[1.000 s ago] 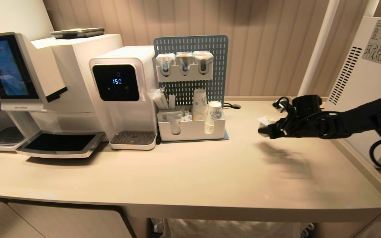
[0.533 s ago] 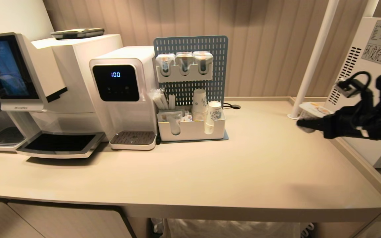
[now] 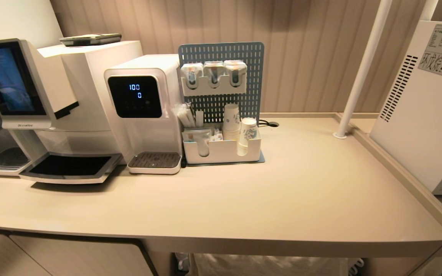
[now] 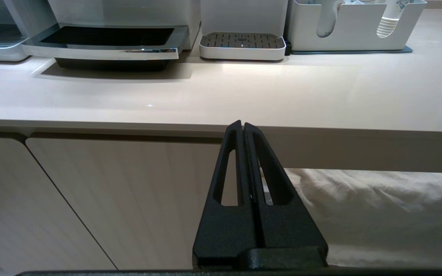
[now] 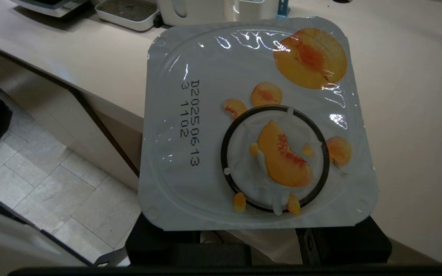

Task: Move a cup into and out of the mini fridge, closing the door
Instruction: Put the yoghurt in the freezer

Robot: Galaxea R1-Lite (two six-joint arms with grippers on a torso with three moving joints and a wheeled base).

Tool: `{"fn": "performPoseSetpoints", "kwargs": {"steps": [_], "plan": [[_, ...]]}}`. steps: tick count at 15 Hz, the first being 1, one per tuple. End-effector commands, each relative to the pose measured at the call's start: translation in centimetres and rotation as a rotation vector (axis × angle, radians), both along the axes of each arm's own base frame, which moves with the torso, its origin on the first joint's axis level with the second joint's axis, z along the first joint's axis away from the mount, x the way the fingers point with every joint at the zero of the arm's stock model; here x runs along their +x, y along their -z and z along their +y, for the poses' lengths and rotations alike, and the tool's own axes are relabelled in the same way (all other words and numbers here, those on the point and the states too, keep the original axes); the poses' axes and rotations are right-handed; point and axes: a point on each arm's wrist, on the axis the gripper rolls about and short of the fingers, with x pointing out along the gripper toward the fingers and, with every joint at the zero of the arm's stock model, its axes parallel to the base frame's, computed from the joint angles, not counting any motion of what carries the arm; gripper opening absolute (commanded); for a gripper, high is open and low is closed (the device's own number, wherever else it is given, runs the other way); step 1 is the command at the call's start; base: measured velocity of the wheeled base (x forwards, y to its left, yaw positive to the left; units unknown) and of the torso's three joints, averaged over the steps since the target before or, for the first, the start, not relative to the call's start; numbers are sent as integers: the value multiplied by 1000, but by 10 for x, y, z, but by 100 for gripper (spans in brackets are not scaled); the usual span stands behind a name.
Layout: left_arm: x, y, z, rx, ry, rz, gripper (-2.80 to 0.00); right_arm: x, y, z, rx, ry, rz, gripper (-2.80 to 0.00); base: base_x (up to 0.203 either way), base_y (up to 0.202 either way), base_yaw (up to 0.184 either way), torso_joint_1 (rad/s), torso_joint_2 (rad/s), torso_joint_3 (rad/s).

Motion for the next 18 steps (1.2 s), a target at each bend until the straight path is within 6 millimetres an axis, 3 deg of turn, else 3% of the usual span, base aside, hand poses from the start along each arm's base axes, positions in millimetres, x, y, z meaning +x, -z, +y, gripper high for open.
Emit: {"fn": "performPoseSetpoints", "kwargs": {"steps": [1,3,5,7,11,13,18], "plan": [[0,0,0,0,-1,0,-280,-80,26,6,3,-57,-149,-280,0,0,0,0,0,0],[0,0,0,0,-1,1,-280,-115,53,6,33,-69,-152,-280,0,0,0,0,0,0],[0,0,0,0,-1,1,-280,-131,73,2,67,56,-164,-280,0,0,0,0,0,0],[0,0,0,0,-1,0,-280,-118,78,-4,154,342,-200,-280,0,0,0,0,0,0],[0,-1,0,0,-1,0,-280,-74,126,-8,85,506,-341,-280,0,0,0,0,0,0],[0,0,0,0,-1,0,-280,-70,144,-8,10,499,-237,-280,0,0,0,0,0,0],[0,0,0,0,-1,1,-280,-73,143,-8,-20,482,-182,-280,0,0,0,0,0,0]]}}
